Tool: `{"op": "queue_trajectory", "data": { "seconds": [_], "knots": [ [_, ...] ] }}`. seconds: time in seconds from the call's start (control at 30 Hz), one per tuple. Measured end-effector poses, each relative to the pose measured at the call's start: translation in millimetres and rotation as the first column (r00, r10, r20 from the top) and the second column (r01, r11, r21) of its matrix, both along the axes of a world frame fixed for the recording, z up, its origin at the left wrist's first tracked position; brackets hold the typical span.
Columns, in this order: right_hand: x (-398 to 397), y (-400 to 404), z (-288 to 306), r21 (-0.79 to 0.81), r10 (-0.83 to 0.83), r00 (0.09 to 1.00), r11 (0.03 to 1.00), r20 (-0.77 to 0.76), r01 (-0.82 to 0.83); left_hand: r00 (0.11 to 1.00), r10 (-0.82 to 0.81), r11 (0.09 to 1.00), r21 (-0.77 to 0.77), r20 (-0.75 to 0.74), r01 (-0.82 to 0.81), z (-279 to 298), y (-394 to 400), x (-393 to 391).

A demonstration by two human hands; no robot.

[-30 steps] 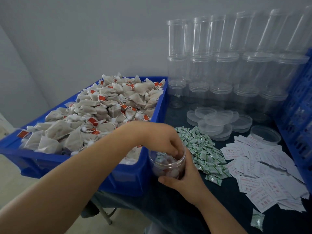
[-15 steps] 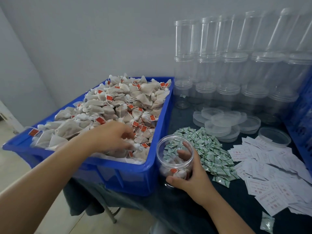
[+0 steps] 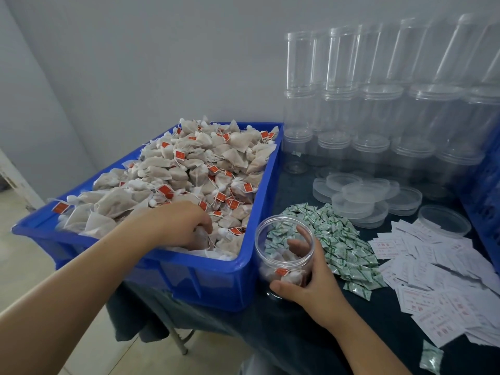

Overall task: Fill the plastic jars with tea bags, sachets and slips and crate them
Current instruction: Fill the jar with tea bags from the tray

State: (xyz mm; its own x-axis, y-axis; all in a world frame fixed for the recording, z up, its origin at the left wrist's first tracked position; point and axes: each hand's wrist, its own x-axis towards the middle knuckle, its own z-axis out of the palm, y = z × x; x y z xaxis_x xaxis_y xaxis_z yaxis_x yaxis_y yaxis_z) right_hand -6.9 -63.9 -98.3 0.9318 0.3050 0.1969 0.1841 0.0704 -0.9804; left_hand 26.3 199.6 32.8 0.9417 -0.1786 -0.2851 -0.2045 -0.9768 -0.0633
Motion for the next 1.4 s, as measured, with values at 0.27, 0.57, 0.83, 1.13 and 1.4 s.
{"op": "queue_trajectory", "data": {
  "seconds": [0.27, 0.57, 0.83, 1.13, 1.4],
  "knots": [
    [0, 1, -1, -0.008, 0.007, 1.000, 1.000, 0.009, -0.007, 0.998, -0.058, 0.994, 0.096, 0.024, 0.056, 1, -8, 0],
    [0, 0, -1, 0.003, 0.011, 1.000, 1.000, 0.005, -0.011, 0.993, -0.027, 0.997, -0.071, 0.114, 0.035, 16, -7, -2],
    [0, -1, 0, -0.013, -0.003, 1.000, 1.000, -0.010, 0.003, 0.968, -0.056, 0.973, -0.204, 0.245, 0.108, 45, -19, -6],
    [3, 0, -2, -0.003, 0.011, 1.000, 1.000, 0.005, -0.011, 0.923, -0.028, 0.873, -0.440, 0.384, 0.209, 71, -55, -21],
    [4, 0, -5, 0.007, -0.001, 1.000, 1.000, -0.001, 0.001, 0.911, -0.073, 0.759, -0.570, 0.405, 0.314, 62, -93, -26]
  ]
}}
